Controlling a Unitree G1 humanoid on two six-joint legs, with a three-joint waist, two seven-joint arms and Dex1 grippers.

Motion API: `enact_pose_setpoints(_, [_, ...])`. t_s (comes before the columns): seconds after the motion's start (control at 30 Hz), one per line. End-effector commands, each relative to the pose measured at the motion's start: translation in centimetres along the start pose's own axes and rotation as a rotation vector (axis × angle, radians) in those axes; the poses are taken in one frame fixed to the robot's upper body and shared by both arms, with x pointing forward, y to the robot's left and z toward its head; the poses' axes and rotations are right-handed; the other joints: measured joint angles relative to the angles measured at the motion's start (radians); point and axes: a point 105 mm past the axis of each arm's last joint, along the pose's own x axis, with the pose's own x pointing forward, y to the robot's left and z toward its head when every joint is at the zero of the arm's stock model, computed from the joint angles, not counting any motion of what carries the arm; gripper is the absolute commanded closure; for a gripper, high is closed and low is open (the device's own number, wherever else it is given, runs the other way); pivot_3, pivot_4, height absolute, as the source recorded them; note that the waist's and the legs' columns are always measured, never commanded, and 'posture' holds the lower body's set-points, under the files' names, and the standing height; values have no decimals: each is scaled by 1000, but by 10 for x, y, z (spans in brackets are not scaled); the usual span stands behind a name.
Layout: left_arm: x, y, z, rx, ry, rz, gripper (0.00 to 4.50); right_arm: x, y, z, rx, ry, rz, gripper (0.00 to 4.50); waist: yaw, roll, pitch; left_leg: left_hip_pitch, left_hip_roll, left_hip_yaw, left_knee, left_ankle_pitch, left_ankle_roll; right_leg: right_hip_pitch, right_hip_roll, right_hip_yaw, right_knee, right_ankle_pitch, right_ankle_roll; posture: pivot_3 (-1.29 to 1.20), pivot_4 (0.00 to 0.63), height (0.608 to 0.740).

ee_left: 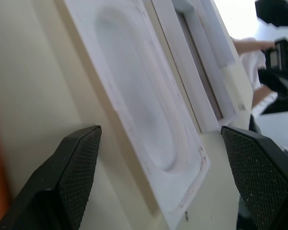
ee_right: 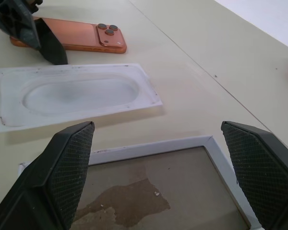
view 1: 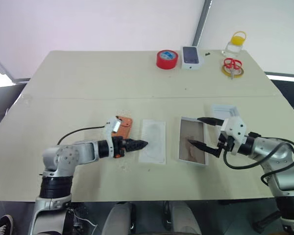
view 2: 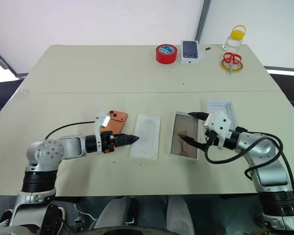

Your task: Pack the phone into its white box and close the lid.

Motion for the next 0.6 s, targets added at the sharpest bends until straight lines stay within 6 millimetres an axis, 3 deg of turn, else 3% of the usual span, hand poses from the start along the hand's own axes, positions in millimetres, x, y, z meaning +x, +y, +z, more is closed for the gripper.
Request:
enact_pose_setpoints(0.03, [13, 3, -16, -57, 63, 4, 313, -3, -3, 11, -47, -32, -26, 81, 3, 1, 0, 1, -1, -1, 0, 0, 0, 2, 0, 0, 0, 0, 0, 0, 150, 740])
enact_pose_setpoints(0.1, [17, 3, -16, -63, 59, 0, 313, -3, -3, 11, -49, -34, -29, 81, 3, 1, 0, 3, -2, -1, 0, 0, 0, 4, -1, 0, -1, 0, 0, 0, 150, 740])
enact_pose_setpoints(0.2, [22, 4, -15, -65, 53, 6, 1206, -2, -3, 13, -58, -39, -36, 0, 2, 1, 0, 5, -2, -1, 0, 0, 0, 8, -2, 0, -3, 0, 0, 0, 150, 740])
enact_pose_setpoints(0.4, [29, 5, -17, -118, 65, 4, 4353, 2, 0, 14, -64, -48, -27, 0, 2, 1, 0, 7, -2, -2, -1, 0, 0, 10, -2, 0, -4, -1, 1, 0, 150, 740])
enact_pose_setpoints(0.47, [27, 2, -21, -144, 98, -22, 4433, 3, 0, 16, -77, -47, -19, 0, -2, 1, 0, 10, -2, -2, -1, 0, 0, 12, -2, 0, -4, -1, 1, 0, 150, 740])
enact_pose_setpoints(0.6, [20, 1, -10, -220, 54, -50, 4433, 6, 4, 33, -70, -98, 14, 0, -3, 1, -1, 10, -2, -2, -2, 0, 0, 12, -2, 0, -4, -2, 3, 0, 150, 740])
